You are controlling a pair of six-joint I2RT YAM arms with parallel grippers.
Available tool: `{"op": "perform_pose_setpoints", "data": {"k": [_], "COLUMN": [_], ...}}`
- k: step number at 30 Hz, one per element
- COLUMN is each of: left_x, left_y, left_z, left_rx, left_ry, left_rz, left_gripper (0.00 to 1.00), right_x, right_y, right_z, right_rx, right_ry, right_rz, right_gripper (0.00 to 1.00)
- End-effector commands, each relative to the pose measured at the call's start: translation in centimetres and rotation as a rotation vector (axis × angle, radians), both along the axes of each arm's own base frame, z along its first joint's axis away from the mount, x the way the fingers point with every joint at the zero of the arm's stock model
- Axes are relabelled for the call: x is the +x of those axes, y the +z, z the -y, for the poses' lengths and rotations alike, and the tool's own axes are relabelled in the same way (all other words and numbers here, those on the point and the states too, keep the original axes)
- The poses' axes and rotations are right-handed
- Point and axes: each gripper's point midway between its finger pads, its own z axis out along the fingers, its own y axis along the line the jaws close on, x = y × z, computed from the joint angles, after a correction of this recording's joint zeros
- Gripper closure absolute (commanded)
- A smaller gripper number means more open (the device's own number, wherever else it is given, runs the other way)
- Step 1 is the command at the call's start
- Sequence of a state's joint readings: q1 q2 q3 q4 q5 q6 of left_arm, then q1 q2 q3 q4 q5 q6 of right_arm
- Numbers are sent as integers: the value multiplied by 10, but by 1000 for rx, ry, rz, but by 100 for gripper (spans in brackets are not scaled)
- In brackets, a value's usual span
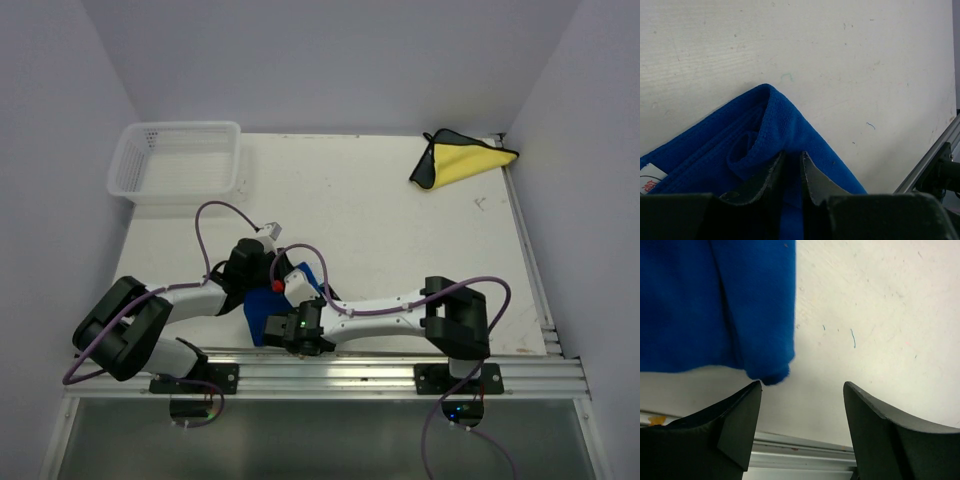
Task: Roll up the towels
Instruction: Roll the towel
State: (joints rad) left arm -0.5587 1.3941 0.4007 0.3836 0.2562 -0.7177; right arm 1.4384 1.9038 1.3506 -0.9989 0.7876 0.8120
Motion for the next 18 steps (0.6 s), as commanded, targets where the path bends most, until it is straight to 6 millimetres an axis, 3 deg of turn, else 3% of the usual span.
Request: {"op": "perform_pose_setpoints", "data": {"k": [1,8,10,14,16,18], "left_x": [-10,-11,-11,-8,-8,-7], "left_y": [-35,-38,-37,-32,-32,-32], "left_z": [-29,-27,-27,-29,-27,-25], "left_rx": [155,146,146,151,148,143], "left_ry": [46,43,44,56,48,43], "left_rz": [-53,-65,-67,-56,-56,-59], "left_gripper": [78,78,78,78,78,78], "right_x": [-5,-18,-20,-21,-22,-12], "right_y": [12,-3,1,27,42,55], "right_z": [-6,12,3,2,-10,-10], "right_rx": [207,331,439,637,760,904], "right_ry": [-50,-51,-42,-23,14,1], "right_rz": [1,-70,-80,-75,-90,-106], "right_gripper": [30,29,30,35,36,37]}}
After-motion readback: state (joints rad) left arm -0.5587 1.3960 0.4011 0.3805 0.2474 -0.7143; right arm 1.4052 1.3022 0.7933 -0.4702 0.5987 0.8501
